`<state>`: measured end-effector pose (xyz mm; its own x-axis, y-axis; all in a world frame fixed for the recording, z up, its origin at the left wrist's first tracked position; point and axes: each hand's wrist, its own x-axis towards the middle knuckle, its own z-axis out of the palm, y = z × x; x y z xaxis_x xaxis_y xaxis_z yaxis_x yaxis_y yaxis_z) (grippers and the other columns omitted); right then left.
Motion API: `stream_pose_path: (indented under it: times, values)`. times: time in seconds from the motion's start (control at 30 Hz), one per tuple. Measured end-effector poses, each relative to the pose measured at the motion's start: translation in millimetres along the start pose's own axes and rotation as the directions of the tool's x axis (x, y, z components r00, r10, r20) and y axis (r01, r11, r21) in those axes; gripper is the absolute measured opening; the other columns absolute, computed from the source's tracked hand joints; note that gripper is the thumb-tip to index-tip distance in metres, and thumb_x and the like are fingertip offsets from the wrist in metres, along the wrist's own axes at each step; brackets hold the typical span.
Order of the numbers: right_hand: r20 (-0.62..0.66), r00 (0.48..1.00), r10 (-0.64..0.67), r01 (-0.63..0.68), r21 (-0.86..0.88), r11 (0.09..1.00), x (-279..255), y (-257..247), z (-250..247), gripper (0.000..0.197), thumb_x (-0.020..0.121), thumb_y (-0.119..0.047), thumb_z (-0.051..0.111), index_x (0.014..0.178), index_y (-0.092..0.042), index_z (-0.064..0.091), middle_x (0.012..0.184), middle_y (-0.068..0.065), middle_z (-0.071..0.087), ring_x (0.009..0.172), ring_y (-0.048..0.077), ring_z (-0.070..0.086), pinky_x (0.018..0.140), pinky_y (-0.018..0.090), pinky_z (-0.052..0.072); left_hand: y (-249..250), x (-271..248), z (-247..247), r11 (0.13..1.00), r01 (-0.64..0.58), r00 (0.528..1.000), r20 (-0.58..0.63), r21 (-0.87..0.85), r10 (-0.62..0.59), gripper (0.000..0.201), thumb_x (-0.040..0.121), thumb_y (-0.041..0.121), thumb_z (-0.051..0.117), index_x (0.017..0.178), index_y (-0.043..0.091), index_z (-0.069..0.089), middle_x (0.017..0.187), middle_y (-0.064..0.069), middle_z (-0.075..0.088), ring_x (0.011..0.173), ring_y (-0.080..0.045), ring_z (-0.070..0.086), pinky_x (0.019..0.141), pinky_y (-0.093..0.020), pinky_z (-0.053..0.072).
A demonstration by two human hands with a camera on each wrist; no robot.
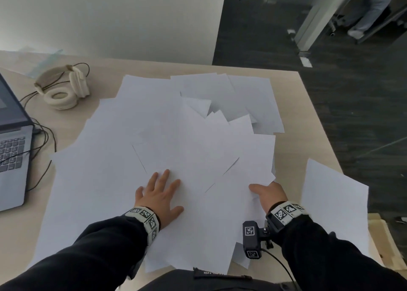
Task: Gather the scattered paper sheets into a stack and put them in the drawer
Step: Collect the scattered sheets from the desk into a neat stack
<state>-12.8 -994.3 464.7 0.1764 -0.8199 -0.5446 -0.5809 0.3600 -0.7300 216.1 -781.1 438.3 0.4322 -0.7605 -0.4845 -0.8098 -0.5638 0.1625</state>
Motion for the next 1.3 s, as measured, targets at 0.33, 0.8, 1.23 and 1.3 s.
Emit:
stream_pose_path:
  times: [0.33, 0.8, 1.23, 1.3]
  values:
    - [-0.032, 0.998, -0.053, 0.055, 0.096, 0.994, -24.9, -2.0, -32.9, 0.014, 0.084, -0.001, 0.068, 0.078, -0.014, 0.068, 0.082, 0.004, 0.070, 0.078, 0.024, 0.065, 0.067, 0.026, 0.050, 42.6, 7.0, -2.0, 0.987, -0.162, 0.987, 0.008, -0.009, 0.162, 0.084, 0.082, 0.072, 0.037, 0.145, 0.054, -0.016, 0.158, 0.016, -0.027, 0.150, -0.023, -0.017, 0.118, -0.056, 0.012]
    - [-0.196, 0.981, 0.014, 0.005, 0.099, 0.995, -27.5, 33.3, -77.5, 0.020, 0.087, -0.004, 0.065, 0.105, -0.013, 0.064, 0.086, -0.004, 0.064, 0.087, 0.022, 0.058, 0.081, 0.026, 0.040, 28.2, 0.3, 10.5, 0.907, -0.398, 0.916, 0.109, 0.140, 0.386, 0.074, 0.085, 0.056, 0.046, 0.151, 0.044, 0.014, 0.163, 0.008, -0.016, 0.150, -0.018, -0.014, 0.119, -0.047, -0.001]
    - [-0.168, 0.982, 0.082, -0.054, 0.164, 0.985, -19.6, 57.4, -70.7, 0.017, 0.085, -0.024, 0.072, 0.100, -0.015, 0.069, 0.098, 0.001, 0.071, 0.093, 0.022, 0.066, 0.091, 0.033, 0.049, 49.4, 10.9, 10.5, 0.780, -0.624, 0.776, 0.088, -0.042, 0.625, 0.033, 0.088, 0.033, 0.047, 0.119, 0.033, 0.057, 0.161, 0.018, 0.016, 0.150, -0.005, 0.008, 0.118, -0.027, 0.005]
    - [-0.117, 0.988, 0.105, -0.088, 0.148, 0.985, -19.4, 59.9, -68.9, 0.020, 0.082, -0.020, 0.077, 0.100, -0.015, 0.068, 0.096, 0.001, 0.071, 0.092, 0.022, 0.066, 0.086, 0.030, 0.048, 52.6, 9.6, 11.3, 0.774, -0.631, 0.766, 0.118, -0.047, 0.632, 0.036, 0.088, 0.036, 0.041, 0.120, 0.034, 0.057, 0.160, 0.018, 0.019, 0.149, -0.005, 0.010, 0.120, -0.029, 0.006]
